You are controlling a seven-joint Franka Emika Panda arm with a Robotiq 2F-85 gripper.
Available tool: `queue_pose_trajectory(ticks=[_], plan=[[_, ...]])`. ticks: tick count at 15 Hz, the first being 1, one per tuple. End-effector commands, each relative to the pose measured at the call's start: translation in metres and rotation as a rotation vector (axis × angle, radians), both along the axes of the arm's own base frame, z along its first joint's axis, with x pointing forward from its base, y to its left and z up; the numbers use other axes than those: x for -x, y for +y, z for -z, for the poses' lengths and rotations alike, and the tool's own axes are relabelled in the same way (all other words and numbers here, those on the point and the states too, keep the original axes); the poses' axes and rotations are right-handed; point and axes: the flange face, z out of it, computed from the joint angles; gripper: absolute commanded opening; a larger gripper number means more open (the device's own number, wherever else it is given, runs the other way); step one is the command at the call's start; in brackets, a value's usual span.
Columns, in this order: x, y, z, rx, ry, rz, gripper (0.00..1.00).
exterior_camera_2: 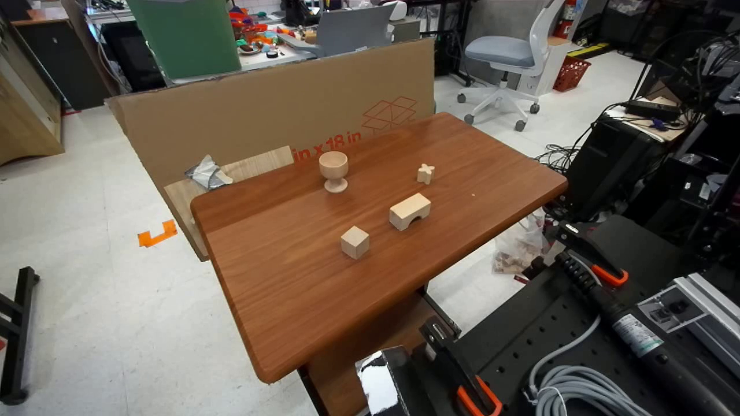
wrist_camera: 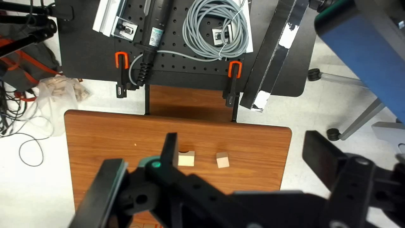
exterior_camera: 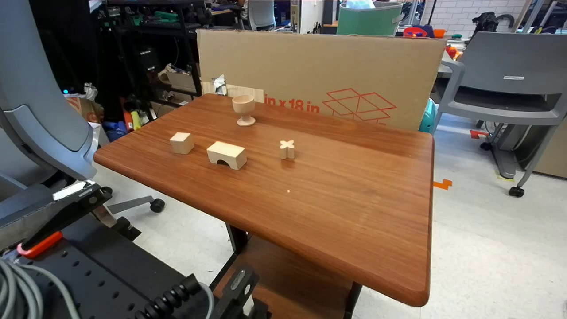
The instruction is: Pick up the wooden cup and move it to the right.
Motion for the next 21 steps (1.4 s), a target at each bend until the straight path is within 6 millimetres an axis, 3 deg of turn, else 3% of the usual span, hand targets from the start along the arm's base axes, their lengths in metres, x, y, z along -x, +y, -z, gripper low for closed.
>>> queue_pose_trajectory(ticks=[1,6,9,14,21], plan=[[-0.02,0.008,-0.006,-0.047,0.028,0.062,1.0],[-0.086,0.027,-0.016,-0.13,0.051,0.235,1.0],[-0.14,0.038,-0.013,-0.188,0.045,0.315,1.0],[-0.219,0.039,0.021,-0.184,-0.023,0.391,1.0],[-0.288,0.011,0.099,-0.031,0.026,0.373,1.0]])
